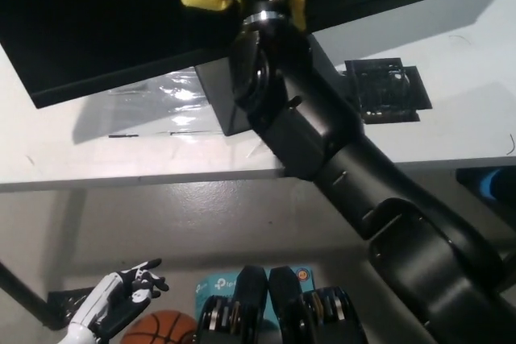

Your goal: The robot uses its right hand to pick up the cloth kept in the middle of the desk and use it to wipe the monitor in the middle of the desk by swiping its screen twice

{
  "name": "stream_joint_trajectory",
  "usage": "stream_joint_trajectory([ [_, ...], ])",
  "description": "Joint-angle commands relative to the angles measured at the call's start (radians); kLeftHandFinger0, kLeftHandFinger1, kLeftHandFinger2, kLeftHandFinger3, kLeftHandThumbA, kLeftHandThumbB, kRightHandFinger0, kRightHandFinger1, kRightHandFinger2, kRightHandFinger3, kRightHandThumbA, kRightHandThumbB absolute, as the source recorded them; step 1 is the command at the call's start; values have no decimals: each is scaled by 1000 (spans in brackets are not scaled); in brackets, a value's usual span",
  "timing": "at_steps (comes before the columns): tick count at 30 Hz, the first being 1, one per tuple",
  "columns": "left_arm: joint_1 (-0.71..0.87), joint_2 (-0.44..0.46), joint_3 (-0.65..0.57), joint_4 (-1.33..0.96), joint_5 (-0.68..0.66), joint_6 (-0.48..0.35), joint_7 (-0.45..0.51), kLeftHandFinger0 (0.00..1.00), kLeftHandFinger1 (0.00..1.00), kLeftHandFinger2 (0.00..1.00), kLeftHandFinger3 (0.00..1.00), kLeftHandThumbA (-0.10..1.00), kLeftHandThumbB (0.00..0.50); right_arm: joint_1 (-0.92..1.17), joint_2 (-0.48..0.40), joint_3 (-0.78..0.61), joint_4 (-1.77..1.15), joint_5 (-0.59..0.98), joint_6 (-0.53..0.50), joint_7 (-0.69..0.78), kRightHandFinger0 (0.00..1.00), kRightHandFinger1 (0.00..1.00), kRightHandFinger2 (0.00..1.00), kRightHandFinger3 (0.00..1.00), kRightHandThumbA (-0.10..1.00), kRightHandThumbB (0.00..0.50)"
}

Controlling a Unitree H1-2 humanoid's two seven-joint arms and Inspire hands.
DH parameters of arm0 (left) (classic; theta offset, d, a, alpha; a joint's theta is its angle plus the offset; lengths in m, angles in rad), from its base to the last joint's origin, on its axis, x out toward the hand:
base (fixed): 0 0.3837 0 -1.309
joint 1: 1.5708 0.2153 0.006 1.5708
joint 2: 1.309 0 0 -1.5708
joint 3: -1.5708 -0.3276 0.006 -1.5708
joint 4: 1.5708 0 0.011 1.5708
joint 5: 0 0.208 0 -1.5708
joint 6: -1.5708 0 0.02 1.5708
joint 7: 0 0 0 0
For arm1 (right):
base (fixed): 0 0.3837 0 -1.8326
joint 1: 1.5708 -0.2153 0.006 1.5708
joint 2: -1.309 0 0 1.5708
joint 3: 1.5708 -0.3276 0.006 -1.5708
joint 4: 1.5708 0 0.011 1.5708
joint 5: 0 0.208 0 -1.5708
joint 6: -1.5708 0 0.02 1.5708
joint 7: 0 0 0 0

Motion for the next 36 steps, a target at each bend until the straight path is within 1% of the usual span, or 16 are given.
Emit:
stream_joint_trajectory([
  [1, -5, 19, 0, -32, 3, -4, -13, 860, 867, 937, 1000, 315, 85, -91, 17, 12, -29, -26, -37, 22, 0, 0, 233, 204, -100, 48],
  [3, -3, 17, 1, -28, 2, -9, -12, 869, 873, 934, 1000, 299, 83, -81, -2, 12, -35, -25, -50, 32, 0, 0, 235, 164, -100, 33],
  [5, -4, 17, 1, -21, 1, -19, -14, 872, 872, 933, 1000, 296, 94, -69, -32, 20, -49, -34, -53, 56, 0, 0, 269, 296, -100, 24],
  [10, 3, 20, -6, -32, 12, -16, -11, 894, 891, 956, 1000, 298, 66, -39, -108, 46, -77, -56, -84, 66, 0, 0, 307, 378, -100, 73],
  [12, 5, 20, -4, -34, 6, -16, -13, 893, 888, 952, 1000, 288, 65, -28, -143, 55, -82, -65, -90, 70, 0, 0, 323, 453, -100, 12],
  [13, 3, 20, -3, -24, 6, -27, -14, 882, 880, 944, 1000, 284, 64, -19, -182, 55, -87, -67, -92, 84, 0, 0, 352, 523, -100, 52],
  [14, 2, 20, -3, -23, 6, -26, -13, 881, 876, 940, 1000, 284, 69, -19, -193, 57, -84, -70, -97, 82, 0, 0, 355, 470, -100, 79],
  [18, 9, 19, -2, -28, 3, -22, -14, 891, 868, 929, 1000, 286, 67, -9, -239, 51, -81, -63, -131, 88, 0, 0, 400, 556, -100, 93],
  [19, 11, 17, 0, -33, 3, -21, -11, 881, 853, 908, 1000, 245, 48, 2, -287, 41, -81, -60, -147, 92, 0, 109, 536, 641, -100, 35],
  [22, 19, 18, 6, -29, -4, -25, -12, 877, 851, 907, 1000, 272, 64, 13, -312, 39, -92, -62, -141, 116, 0, 208, 616, 733, -100, 28],
  [25, 23, 19, 6, -23, 1, -27, -9, 873, 851, 891, 1000, 302, 71, 37, -350, 32, -109, -65, -136, 124, 0, 127, 493, 605, -100, 94],
  [26, 24, 20, 5, -26, 5, -22, -8, 878, 856, 894, 1000, 309, 82, 47, -370, 36, -106, -77, -131, 120, 0, 122, 489, 571, -100, 50],
  [30, 24, 24, 4, -24, 3, -36, -14, 871, 857, 910, 1000, 321, 74, 65, -391, 21, -111, -74, -126, 111, 0, 117, 463, 430, -100, 66],
  [32, 24, 26, 3, -24, 6, -36, -14, 858, 857, 914, 1000, 337, 77, 82, -403, -2, -102, -57, -194, 56, 0, 16, 346, 324, -100, 55],
  [34, 20, 24, 3, -18, 5, -38, -13, 865, 861, 920, 1000, 321, 74, 81, -410, -7, -96, -64, -184, 69, 0, 7, 355, 255, -100, 27],
  [36, 20, 25, 3, -20, 6, -36, -13, 869, 858, 919, 1000, 322, 80, 81, -412, -6, -95, -72, -162, 82, 0, 39, 412, 322, -100, 44],
])
